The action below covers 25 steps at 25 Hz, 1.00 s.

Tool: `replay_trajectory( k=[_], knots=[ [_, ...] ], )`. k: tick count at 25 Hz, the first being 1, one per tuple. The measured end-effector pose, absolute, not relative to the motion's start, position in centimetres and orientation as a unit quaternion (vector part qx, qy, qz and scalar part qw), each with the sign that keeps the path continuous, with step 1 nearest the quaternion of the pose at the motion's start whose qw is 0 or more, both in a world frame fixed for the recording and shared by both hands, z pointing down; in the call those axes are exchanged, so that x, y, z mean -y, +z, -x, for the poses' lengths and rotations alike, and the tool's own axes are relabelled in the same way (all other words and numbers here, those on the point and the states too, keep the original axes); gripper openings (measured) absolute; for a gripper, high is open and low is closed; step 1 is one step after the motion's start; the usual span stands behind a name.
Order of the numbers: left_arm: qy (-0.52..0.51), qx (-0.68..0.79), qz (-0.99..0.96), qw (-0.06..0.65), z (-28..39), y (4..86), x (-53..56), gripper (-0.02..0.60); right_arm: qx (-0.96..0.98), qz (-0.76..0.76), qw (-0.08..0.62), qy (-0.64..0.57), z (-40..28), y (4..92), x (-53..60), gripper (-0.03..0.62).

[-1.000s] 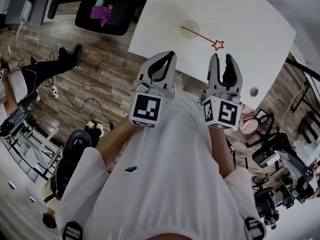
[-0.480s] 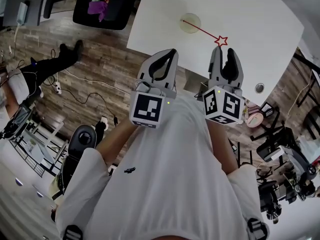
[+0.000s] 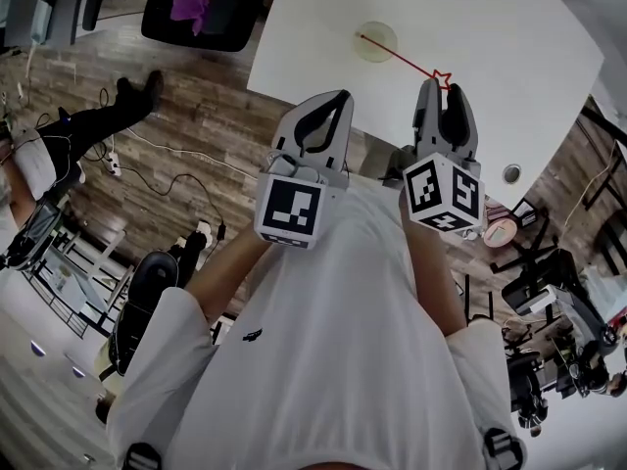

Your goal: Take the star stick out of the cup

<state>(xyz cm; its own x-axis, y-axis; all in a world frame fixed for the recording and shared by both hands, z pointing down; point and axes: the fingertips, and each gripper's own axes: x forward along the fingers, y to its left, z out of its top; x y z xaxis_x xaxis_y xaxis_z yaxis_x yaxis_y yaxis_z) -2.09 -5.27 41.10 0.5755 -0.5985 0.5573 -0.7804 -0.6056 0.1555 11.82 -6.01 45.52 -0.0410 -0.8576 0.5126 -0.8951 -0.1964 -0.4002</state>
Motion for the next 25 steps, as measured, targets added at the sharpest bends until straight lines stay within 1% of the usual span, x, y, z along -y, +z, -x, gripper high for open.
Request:
replay_trajectory(
  k=[9,14,18,22,25],
  knots=[
    [0.235,0.402,-0.862,0.198,1.8,41.6,5.6,-0.006,0.635,-0.687,0.045,0.350,-11.6,47.0,6.9,0.136],
    [0.245,0.407,-0.854,0.210,2.6,41.8,5.1,-0.006,0.639,-0.686,0.054,0.345,-11.3,47.2,6.8,0.046],
    [0.236,0.410,-0.858,0.200,2.9,41.7,5.1,-0.006,0.647,-0.680,0.052,0.342,-10.9,46.9,6.8,0.032],
    [0.248,0.411,-0.848,0.223,3.0,41.9,4.5,-0.006,0.660,-0.673,0.051,0.332,-10.5,46.4,6.8,0.024],
    [0.239,0.411,-0.855,0.208,2.9,41.6,4.8,-0.006,0.668,-0.668,0.052,0.324,-10.1,45.9,6.8,0.021]
  ],
)
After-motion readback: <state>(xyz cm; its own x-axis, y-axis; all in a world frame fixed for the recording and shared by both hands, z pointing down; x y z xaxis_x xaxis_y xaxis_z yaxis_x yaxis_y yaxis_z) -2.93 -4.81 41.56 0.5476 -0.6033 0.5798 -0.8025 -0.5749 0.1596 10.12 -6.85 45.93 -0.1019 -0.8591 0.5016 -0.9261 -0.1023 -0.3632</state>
